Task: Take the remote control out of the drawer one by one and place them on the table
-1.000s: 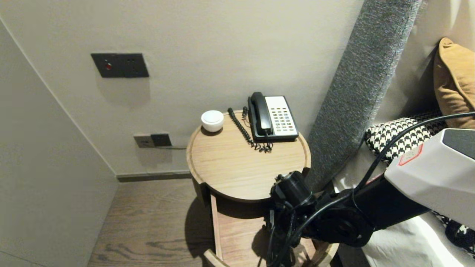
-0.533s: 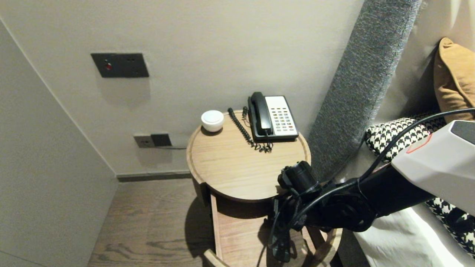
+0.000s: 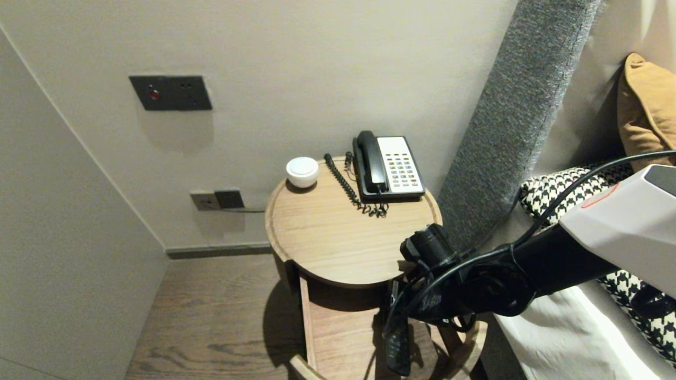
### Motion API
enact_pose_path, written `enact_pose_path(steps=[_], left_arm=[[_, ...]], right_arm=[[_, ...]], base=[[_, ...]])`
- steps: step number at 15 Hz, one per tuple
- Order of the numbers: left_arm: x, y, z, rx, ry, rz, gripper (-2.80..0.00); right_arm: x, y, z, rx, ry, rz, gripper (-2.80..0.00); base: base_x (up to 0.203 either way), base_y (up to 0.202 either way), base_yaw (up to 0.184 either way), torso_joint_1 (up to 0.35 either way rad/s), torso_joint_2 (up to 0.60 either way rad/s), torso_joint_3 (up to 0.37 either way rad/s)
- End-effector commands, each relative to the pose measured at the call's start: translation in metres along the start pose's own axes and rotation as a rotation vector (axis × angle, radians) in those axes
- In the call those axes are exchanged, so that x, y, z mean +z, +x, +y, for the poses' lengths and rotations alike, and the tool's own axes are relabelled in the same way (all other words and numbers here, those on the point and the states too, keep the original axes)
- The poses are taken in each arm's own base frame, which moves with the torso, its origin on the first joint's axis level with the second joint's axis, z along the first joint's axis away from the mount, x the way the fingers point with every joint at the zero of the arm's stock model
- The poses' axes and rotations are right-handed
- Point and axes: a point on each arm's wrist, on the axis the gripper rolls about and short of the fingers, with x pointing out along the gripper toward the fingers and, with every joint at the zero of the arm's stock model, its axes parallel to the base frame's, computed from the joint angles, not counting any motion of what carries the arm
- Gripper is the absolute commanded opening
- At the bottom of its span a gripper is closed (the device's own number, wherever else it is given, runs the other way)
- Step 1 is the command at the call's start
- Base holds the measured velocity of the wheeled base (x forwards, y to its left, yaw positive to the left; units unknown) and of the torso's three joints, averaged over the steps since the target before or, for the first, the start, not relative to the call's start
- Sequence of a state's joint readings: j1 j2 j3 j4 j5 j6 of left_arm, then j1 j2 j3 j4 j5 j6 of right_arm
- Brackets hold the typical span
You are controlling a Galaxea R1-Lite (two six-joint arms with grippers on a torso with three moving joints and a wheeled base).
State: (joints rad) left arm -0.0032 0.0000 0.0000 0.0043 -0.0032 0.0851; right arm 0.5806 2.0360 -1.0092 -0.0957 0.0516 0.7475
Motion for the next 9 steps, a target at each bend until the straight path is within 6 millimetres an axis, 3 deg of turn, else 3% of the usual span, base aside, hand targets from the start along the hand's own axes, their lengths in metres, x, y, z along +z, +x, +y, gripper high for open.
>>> enact_pose_path(steps=[1, 9], left_arm=[[0.0, 0.0, 0.0, 0.0, 0.001, 0.0, -2.8], [0.0, 0.0, 0.0, 0.0, 0.001, 0.0, -2.8]], right_arm=[[0.001, 0.002, 0.0, 0.004, 0.024, 0.008, -2.8], [0.011, -0.011, -0.002, 0.093, 0.121, 0.12, -2.8]], base=[[0.0, 0.0, 0.0, 0.0, 0.0, 0.0], [0.0, 0.0, 0.0, 0.0, 0.0, 0.0]])
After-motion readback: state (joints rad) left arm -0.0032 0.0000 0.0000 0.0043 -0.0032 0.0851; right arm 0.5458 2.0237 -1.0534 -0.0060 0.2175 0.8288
